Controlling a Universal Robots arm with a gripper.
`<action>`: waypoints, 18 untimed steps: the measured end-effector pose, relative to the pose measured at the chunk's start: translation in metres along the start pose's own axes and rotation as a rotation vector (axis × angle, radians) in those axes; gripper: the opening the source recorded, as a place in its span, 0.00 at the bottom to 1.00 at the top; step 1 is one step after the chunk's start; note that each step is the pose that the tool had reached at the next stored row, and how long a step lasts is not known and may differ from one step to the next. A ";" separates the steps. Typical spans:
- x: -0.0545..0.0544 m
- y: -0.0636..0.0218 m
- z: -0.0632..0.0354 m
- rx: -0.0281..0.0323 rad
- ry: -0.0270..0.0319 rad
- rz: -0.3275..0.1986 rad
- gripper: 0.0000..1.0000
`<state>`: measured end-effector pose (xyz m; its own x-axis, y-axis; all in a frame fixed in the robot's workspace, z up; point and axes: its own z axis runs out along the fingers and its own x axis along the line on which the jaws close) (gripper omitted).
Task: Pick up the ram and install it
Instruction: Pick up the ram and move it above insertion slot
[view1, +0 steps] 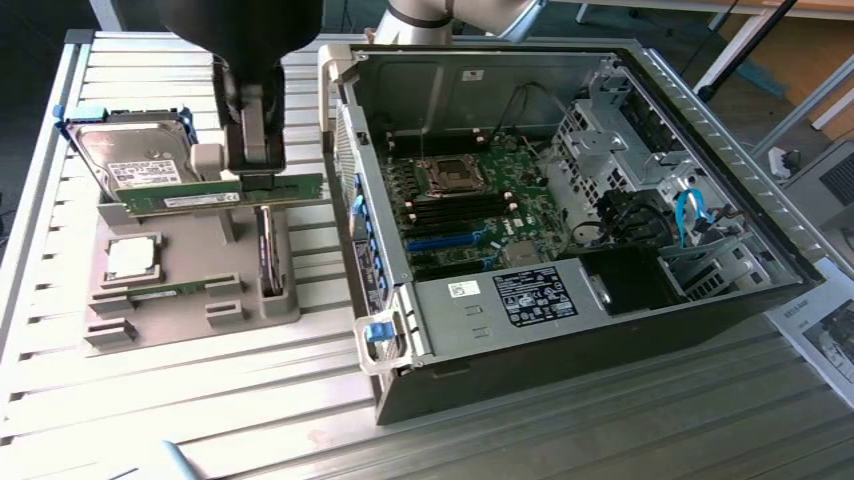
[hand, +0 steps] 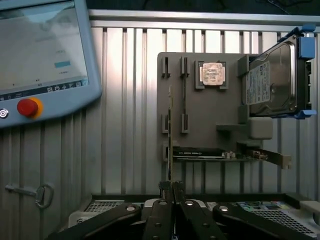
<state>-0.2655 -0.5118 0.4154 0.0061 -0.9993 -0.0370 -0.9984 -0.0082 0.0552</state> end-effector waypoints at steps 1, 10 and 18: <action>0.000 -0.0036 -0.0003 -0.0001 0.0000 0.000 0.12; 0.004 -0.0418 -0.0030 -0.0006 0.0000 0.000 0.12; 0.008 -0.0811 -0.0057 -0.0007 0.0000 0.000 0.12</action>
<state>-0.1841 -0.5194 0.4163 0.0061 -0.9993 -0.0370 -0.9984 -0.0082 0.0559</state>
